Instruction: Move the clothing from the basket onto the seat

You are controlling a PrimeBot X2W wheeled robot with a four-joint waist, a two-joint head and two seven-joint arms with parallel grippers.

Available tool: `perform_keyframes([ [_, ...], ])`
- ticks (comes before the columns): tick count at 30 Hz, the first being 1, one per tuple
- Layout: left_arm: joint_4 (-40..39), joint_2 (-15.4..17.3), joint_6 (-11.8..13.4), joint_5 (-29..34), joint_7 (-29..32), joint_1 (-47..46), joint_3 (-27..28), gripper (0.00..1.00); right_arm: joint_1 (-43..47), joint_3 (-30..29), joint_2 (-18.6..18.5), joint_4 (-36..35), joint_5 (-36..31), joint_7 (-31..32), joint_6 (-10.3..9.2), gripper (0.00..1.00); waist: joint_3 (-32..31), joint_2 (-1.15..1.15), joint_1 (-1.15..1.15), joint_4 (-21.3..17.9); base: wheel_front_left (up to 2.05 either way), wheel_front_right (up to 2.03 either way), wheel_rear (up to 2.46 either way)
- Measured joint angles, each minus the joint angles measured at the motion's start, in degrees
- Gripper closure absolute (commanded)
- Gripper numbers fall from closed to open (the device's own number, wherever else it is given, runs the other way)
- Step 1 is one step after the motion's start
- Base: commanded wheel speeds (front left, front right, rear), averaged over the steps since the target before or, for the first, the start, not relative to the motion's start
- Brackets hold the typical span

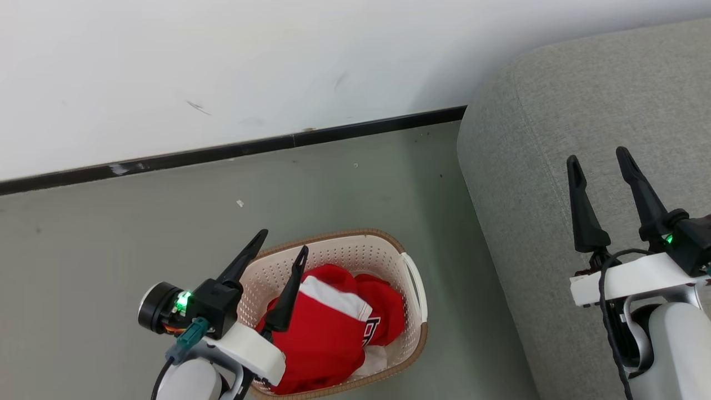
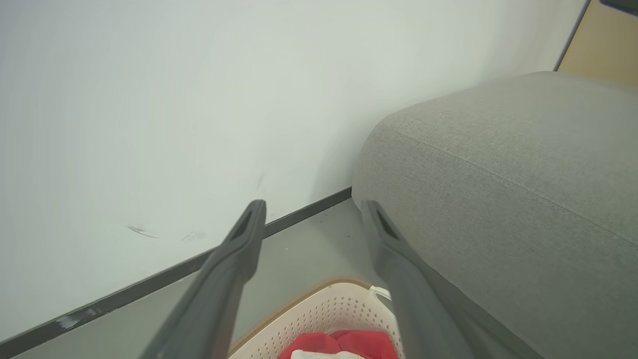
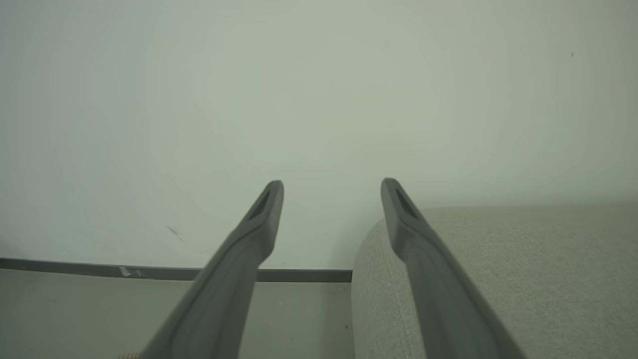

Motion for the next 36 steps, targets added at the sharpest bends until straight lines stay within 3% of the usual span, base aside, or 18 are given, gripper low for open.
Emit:
perform_keyframes([
  [8, -1.23, 0.11, 2.71, -1.80, 0.00, 2.22, 3.48, 0.00, 1.64, 0.07, 0.03, 0.12, -0.26, 0.00, 0.01, 0.00, -3.39, 0.00, 0.00, -0.29, 0.00, 0.00, 0.00],
  [22, -1.34, 3.68, 6.98, -4.94, 0.00, 7.37, 11.68, 0.00, 6.15, 0.23, 0.07, 0.09, -2.41, 0.00, 0.01, 0.00, -8.14, 0.00, 0.00, 0.05, 0.00, 0.00, 0.00],
  [36, -2.52, 3.87, 10.26, -6.81, -0.01, 13.08, 15.73, 0.00, 11.55, 0.48, 0.13, 0.48, -3.36, 0.00, 0.01, 0.00, -12.27, 0.00, 0.00, 0.37, 0.00, 0.00, 0.00],
])
